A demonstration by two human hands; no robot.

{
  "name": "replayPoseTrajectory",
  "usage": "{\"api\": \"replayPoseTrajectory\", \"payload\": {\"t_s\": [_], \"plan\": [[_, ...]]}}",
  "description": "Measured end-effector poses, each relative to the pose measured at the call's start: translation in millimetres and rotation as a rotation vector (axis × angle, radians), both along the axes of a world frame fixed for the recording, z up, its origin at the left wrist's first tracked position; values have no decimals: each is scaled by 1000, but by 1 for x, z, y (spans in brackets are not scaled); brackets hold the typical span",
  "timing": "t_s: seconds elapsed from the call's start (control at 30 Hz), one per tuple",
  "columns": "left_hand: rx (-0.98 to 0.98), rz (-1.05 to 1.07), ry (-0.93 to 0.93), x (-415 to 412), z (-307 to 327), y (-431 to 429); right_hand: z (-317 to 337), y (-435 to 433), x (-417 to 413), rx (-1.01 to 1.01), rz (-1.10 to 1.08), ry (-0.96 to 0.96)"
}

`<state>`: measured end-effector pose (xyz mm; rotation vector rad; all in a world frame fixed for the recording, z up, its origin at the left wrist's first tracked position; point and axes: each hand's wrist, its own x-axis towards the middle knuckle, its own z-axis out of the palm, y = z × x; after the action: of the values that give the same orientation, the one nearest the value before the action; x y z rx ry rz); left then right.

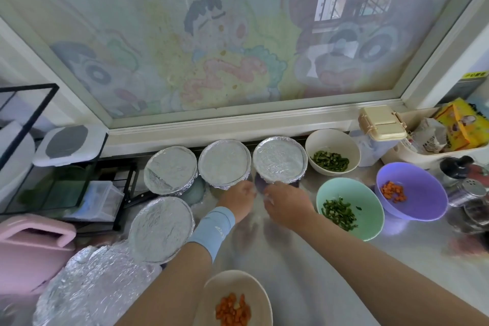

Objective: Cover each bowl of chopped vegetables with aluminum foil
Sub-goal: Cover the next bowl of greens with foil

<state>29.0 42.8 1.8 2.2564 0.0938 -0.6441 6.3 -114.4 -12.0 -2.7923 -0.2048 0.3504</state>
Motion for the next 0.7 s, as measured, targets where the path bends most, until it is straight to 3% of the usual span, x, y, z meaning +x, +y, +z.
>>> {"api": "replayPoseTrajectory", "payload": {"t_s": [0.13,0.23,0.53,0.7], "plan": [[140,-132,101,-42,-7,34,5,37,-42,39,103,394],[220,-160,125,-71,-13,58,0,60,-74,17,150,502],[185,-158,288,-120,-25,93,-25,85,-105,-77,117,350],[194,-106,266,-116,-26,91,-21,68,-89,-124,10,271]]}}
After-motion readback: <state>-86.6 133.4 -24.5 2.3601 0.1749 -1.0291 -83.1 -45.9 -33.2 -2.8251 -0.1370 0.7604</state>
